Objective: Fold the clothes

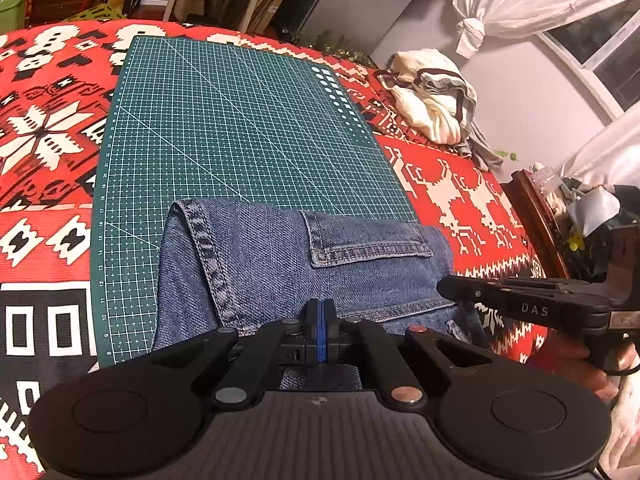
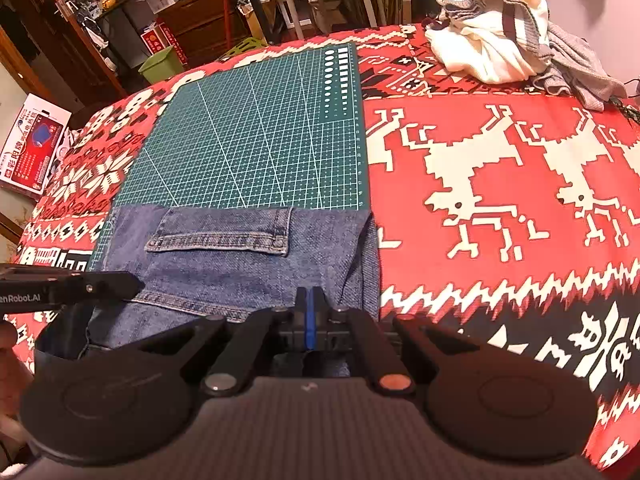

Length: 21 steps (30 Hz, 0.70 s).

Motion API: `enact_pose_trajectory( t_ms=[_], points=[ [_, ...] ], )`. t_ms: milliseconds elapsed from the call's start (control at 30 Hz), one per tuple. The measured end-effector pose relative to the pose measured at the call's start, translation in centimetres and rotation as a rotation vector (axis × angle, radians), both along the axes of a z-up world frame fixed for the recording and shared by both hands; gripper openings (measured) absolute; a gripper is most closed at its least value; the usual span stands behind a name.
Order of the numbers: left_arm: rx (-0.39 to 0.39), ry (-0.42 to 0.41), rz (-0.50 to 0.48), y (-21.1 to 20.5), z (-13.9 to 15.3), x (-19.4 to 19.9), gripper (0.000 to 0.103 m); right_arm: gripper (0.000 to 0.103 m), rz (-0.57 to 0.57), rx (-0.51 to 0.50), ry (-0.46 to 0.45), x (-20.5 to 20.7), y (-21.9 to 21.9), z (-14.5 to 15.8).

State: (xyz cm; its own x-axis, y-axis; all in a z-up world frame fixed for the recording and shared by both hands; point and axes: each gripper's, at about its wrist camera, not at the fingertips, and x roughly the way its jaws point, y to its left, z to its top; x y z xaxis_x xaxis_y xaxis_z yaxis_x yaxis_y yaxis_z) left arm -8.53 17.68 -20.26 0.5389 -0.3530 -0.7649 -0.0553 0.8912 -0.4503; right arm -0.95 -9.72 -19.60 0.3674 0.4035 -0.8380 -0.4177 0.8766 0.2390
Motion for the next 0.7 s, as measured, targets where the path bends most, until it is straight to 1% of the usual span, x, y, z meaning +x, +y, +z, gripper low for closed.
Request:
enact_pose_trajectory(
  t_ms=[67,167,200,267,300,367,433,500,567,600,667,700],
  points=[
    [0.003,0.005,-0.006,0.0,0.2,0.2,0.003,0.000,0.003,-0.017,-0.010,0.1,0.1,0.1],
    [0.034,-0.007,-0.003,0.3,1.0,-0.2,0.003,0.000,-0.043,-0.028,0.005,0.7,-0.8,0.3],
    [0.047,-0.009,0.012,0.5,1.3,-0.3,0.003,0.002,-0.069,-0.035,0.012,1.0,-1.2,0.4],
    [0.073,-0.011,0.049,1.2,1.8,-0.6,0.002,0.002,-0.087,-0.007,0.015,1.3,-1.8,0.9],
    [0.072,-0.017,0.065,1.6,2.0,-0.7,0.002,0.002,-0.092,0.012,0.013,1.4,-2.0,1.3],
    [0.041,-0.035,0.087,2.4,2.3,-0.6,0.002,0.002,-0.100,0.048,0.009,1.6,-2.2,2.0],
    [0.018,-0.050,0.098,2.8,2.5,-0.2,0.002,0.002,-0.086,0.072,0.003,1.9,-1.4,2.5],
    [0.003,-0.059,0.087,2.5,2.5,0.5,0.002,0.002,-0.056,0.072,-0.004,2.1,-0.1,2.6],
    [-0.003,-0.049,0.068,1.9,2.0,1.3,0.002,0.002,-0.024,0.065,0.004,2.2,1.3,2.3],
    [0.006,-0.034,0.060,1.5,1.6,1.6,0.002,0.002,-0.013,0.048,0.010,2.3,1.8,1.7],
    [0.049,0.005,0.047,0.8,0.4,2.1,0.002,0.001,0.008,0.020,0.020,2.3,2.3,0.4],
    [0.073,0.015,0.042,0.6,-0.1,2.2,0.003,0.000,0.017,0.028,0.015,2.2,2.1,0.0]
  ],
)
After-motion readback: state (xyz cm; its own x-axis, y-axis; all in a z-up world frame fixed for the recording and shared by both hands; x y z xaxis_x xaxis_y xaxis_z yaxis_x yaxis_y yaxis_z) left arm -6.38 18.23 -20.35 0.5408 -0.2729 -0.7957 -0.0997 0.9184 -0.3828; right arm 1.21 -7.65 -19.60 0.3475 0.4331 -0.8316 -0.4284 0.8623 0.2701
